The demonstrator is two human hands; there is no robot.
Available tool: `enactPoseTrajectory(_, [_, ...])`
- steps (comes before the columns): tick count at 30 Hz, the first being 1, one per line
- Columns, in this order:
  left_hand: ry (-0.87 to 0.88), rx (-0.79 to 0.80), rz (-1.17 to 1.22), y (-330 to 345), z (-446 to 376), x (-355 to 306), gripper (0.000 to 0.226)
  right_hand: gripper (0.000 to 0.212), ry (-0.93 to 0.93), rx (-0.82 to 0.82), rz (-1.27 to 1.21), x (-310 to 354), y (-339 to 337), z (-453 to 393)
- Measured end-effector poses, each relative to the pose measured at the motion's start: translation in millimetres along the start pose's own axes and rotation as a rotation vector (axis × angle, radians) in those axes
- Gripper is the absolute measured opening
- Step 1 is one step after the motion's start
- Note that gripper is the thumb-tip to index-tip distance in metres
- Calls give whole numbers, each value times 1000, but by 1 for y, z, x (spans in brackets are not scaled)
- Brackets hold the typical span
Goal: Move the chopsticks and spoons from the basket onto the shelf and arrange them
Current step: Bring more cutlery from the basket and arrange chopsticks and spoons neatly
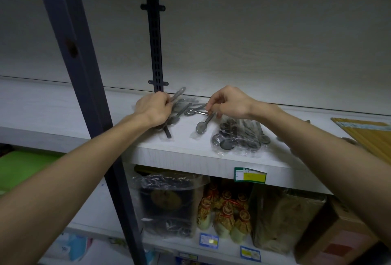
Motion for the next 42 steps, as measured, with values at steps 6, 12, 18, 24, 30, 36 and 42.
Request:
enactPoseTrajectory(6, [18,25,157,4,-2,3,30,18,16,-3,27,0,0,-5])
enactPoseTrajectory(12, [-69,-53,108,-12,4,-6,59,17,51,-84,10,-5,-7,-5])
enactPoseTrajectory(18, [121,28,218,-21,2,-59,27,34,215,-255,-396,-12,-33,9])
enactPoseTrajectory(24, [272,289,667,9,28,-161,20,27,294,-310,-587,-42,-68,53])
enactPoseTrajectory(30, [352,348,508,37,44,-215,47,17,415,-413,-674,-92,-111,114])
enactPoseTrajectory(36, [315,127,124,34,19,-178,40,28,624,-198,-283,-122,-112,152])
enactPoseTrajectory(42, [95,120,61,26,-15,-88,27,35,598,-289,10,-125,-107,120])
Point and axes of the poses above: each hand's wrist, its own z-axis away from the middle knuckle, its own y-axis out of the palm, x = y × z, the point moved 8 cm from there along -z, towards the middle knuckle, and after that the axes turned 7 degrees about -y, right-handed, at the moved point
